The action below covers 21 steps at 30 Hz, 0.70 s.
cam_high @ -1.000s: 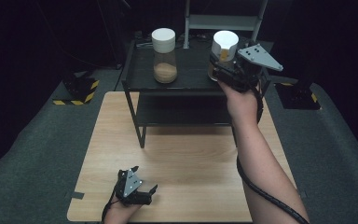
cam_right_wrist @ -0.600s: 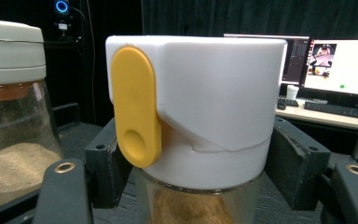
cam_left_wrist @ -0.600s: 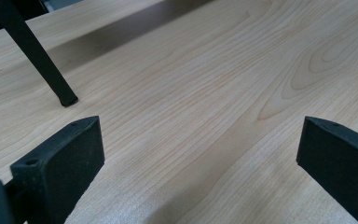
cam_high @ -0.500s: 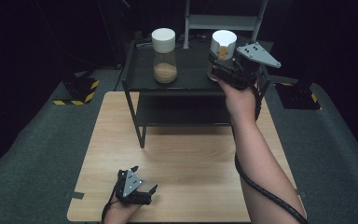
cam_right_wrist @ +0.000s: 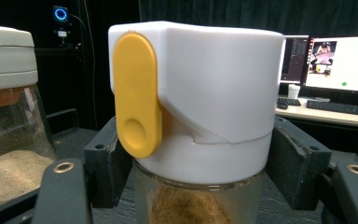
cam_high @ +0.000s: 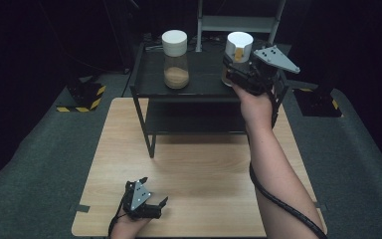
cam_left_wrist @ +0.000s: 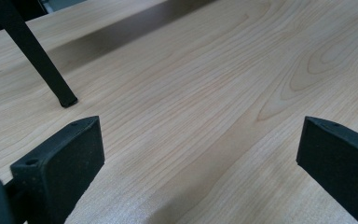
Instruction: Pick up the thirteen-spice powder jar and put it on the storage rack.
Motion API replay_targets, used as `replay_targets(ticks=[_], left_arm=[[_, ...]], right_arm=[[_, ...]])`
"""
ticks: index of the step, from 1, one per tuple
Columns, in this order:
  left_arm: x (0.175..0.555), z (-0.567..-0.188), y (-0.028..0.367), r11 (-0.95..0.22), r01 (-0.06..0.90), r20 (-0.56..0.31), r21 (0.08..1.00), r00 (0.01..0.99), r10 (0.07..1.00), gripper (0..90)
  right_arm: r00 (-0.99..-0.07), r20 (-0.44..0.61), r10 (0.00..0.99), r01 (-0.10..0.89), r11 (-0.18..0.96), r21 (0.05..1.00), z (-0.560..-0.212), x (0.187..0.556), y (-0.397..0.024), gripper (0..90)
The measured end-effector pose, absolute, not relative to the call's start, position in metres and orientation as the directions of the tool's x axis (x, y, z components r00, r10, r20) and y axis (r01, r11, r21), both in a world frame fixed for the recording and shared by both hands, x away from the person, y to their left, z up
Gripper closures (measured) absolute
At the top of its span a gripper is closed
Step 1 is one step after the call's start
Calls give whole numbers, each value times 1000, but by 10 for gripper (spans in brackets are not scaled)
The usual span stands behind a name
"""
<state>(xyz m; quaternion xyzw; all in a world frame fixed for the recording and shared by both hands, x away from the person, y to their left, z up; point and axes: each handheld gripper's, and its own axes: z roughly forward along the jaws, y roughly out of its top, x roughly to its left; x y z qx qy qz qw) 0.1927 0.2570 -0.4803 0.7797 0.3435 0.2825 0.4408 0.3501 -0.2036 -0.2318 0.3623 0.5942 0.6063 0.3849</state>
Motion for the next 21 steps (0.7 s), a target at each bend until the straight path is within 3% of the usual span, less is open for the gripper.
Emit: replay_targets(ticks=[6, 17, 21], left_arm=[[193, -480, 257, -374, 286, 136, 882, 606, 784, 10], [193, -480, 258, -378, 282, 140, 882, 609, 780, 10], [193, -480, 258, -374, 287, 134, 882, 609, 782, 10]], right_arm=[[-437, -21, 899, -30, 9, 1000, -229, 349, -203, 282], [-406, -23, 914, -13, 19, 1000, -225, 345, -197, 7], [-403, -32, 914, -16, 28, 999, -226, 342, -197, 0]])
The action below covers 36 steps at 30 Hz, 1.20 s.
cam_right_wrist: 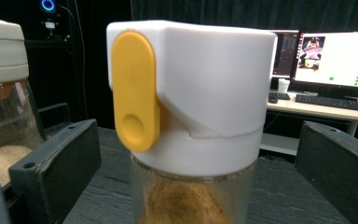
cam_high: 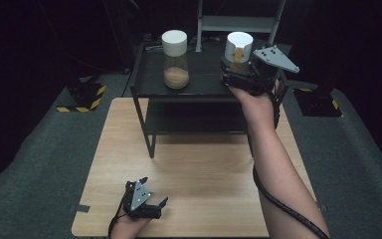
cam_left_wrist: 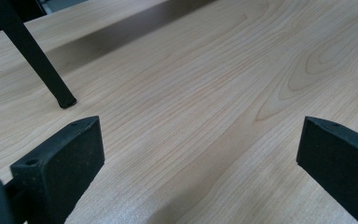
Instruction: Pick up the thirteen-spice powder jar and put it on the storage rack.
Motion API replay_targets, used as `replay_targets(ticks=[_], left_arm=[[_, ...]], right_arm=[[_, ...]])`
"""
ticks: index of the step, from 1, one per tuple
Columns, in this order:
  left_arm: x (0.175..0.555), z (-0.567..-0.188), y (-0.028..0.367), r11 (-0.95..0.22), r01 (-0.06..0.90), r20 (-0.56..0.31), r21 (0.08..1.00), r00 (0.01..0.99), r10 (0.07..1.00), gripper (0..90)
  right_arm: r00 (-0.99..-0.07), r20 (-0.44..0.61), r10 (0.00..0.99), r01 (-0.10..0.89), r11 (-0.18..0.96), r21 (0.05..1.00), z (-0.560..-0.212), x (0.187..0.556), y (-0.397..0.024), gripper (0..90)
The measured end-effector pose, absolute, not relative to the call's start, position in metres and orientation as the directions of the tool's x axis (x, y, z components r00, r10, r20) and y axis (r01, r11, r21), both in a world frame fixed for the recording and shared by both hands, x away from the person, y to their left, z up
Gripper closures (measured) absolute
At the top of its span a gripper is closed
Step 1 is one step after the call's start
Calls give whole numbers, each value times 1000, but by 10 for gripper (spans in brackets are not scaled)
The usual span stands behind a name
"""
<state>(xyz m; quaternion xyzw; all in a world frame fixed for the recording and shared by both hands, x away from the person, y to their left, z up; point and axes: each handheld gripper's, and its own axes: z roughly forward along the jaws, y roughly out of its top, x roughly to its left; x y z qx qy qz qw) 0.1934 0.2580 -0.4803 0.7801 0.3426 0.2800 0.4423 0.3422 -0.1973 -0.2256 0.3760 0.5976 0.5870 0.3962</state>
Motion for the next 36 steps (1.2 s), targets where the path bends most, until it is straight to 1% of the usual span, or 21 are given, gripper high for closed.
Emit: replay_targets(ticks=[2, 15, 36], left_arm=[[194, -480, 258, -371, 289, 130, 882, 609, 783, 10], [194, -479, 256, -377, 294, 136, 878, 604, 786, 10], [190, -481, 254, -385, 276, 156, 881, 597, 787, 10]], right_arm=[[-397, -40, 917, -24, 33, 999, -227, 339, -197, 0], [-424, -73, 903, -71, 47, 996, -233, 310, -209, 0], [-439, -120, 890, -113, 78, 991, -246, 264, -218, 0]])
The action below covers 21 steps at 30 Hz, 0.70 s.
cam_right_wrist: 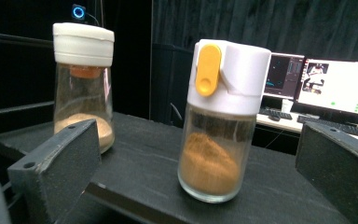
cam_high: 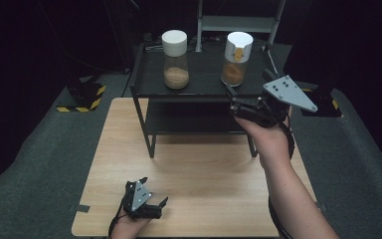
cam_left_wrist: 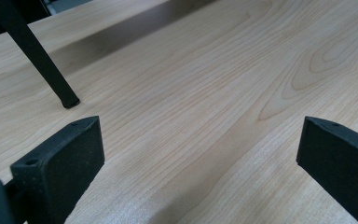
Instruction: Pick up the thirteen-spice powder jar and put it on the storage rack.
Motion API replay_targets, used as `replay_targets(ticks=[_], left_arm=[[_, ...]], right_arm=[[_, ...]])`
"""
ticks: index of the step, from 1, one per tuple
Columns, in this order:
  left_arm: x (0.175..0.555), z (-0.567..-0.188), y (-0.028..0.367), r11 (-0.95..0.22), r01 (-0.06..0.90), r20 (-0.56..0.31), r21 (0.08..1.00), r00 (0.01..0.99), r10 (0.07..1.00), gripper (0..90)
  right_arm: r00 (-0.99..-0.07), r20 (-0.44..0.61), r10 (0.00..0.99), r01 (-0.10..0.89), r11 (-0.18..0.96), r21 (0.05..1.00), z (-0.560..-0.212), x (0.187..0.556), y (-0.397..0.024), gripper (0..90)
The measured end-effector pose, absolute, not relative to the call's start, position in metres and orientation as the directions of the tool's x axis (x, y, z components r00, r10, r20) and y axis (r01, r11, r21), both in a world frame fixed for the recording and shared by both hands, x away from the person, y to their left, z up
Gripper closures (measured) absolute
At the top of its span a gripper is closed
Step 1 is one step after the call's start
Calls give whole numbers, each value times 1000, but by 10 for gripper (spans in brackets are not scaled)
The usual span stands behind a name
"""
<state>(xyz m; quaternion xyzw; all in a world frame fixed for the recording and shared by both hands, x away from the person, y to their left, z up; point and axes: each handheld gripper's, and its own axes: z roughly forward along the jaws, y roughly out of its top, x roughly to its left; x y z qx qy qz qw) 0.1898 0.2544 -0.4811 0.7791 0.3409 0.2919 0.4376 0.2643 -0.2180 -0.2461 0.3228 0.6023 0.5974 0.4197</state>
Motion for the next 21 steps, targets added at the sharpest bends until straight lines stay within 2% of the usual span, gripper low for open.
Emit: replay_targets(ticks=[7, 15, 21], left_arm=[[187, -482, 252, -386, 269, 168, 882, 587, 792, 10], [186, -485, 255, -360, 266, 150, 894, 579, 801, 10], [183, -485, 252, -384, 248, 181, 889, 582, 793, 10]], right_arm=[[-442, -144, 886, -115, 103, 988, -260, 253, -224, 0], [-478, -175, 861, -102, 144, 984, -291, 245, -233, 0], [-476, -195, 858, -97, 169, 981, -309, 239, -235, 0]])
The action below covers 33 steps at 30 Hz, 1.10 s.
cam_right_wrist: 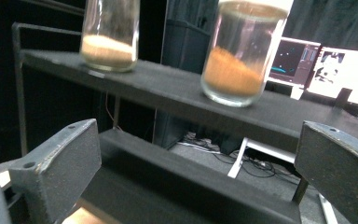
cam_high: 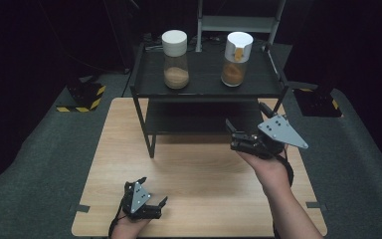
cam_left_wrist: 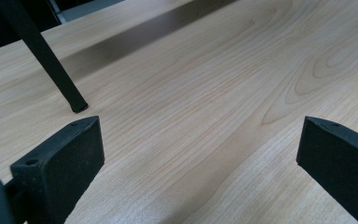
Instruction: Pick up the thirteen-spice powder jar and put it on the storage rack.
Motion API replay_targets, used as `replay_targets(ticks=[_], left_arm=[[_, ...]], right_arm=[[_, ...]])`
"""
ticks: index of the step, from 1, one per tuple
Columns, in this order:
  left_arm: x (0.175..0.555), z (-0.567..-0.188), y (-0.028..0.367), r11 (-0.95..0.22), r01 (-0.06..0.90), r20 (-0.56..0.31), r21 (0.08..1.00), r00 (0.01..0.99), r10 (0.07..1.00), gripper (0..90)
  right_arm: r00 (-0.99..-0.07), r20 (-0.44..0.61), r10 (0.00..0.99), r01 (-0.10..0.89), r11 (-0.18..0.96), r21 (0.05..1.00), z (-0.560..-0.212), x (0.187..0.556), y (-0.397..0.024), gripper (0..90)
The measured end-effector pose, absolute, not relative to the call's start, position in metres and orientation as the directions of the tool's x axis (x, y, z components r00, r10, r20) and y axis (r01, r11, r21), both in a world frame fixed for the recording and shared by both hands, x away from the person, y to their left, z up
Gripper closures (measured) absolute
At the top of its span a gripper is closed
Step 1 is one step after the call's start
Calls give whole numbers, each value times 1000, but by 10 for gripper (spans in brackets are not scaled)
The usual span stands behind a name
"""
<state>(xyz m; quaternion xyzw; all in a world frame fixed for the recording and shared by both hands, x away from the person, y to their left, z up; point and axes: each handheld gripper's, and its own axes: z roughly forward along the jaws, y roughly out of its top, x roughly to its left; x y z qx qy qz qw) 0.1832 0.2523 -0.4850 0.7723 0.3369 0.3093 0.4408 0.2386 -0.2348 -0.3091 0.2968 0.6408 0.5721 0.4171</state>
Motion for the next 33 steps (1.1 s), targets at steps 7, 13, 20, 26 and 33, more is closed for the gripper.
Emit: replay_targets(ticks=[7, 13, 20, 26, 33], left_arm=[[183, -485, 250, -394, 244, 192, 886, 581, 791, 10], [182, -485, 250, -397, 242, 195, 886, 581, 790, 10], [182, -485, 250, -400, 240, 198, 885, 583, 788, 10], [182, -485, 248, -412, 237, 210, 880, 583, 785, 10], [183, -484, 248, -417, 238, 212, 877, 587, 781, 10]], right_arm=[[-479, -223, 849, -101, 199, 975, -329, 233, -234, 0], [-480, -230, 846, -85, 217, 973, -344, 230, -234, 0], [-476, -234, 848, -66, 231, 971, -363, 226, -237, 0], [-477, -234, 847, -37, 247, 968, -378, 223, -239, 0], [-472, -243, 847, -1, 275, 961, -397, 217, -241, 0]])
